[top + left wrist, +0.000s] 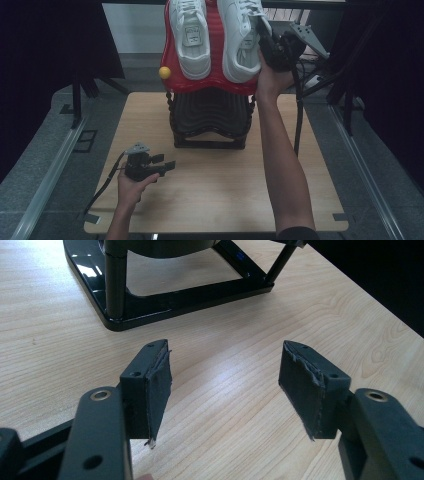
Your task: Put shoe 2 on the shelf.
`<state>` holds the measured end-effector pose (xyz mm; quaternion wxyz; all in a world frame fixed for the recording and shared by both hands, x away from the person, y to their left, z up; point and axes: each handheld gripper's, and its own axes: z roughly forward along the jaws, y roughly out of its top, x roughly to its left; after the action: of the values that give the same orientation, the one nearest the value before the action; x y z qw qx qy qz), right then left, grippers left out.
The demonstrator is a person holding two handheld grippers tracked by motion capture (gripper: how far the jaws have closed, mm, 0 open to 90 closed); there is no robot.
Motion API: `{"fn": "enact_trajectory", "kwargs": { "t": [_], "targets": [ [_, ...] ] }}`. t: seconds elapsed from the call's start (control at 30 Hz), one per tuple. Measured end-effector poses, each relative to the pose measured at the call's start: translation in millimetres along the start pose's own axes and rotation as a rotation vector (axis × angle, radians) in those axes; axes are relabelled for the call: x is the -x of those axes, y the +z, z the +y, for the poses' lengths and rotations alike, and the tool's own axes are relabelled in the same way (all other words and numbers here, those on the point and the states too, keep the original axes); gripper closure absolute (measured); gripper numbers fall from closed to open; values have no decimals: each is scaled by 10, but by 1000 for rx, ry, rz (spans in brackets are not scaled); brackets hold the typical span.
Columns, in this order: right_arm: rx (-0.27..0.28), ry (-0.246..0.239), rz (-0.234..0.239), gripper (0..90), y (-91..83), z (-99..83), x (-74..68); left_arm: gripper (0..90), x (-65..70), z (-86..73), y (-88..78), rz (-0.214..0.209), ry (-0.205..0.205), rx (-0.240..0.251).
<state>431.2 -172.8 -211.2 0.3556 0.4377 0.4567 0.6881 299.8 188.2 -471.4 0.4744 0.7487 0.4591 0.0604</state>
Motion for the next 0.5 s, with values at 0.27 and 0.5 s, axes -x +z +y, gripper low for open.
{"fn": "enact_trajectory", "kwargs": {
  "t": [0.27, 0.5],
  "targets": [
    [-22, -15, -35, 766, 157, -90, 20, 378, -33, -5, 7, 4, -1, -3],
    [-67, -56, 12, 528, 184, -80, -2, 377, -8, -4, 14, 1, 6, -5]
  ]
}}
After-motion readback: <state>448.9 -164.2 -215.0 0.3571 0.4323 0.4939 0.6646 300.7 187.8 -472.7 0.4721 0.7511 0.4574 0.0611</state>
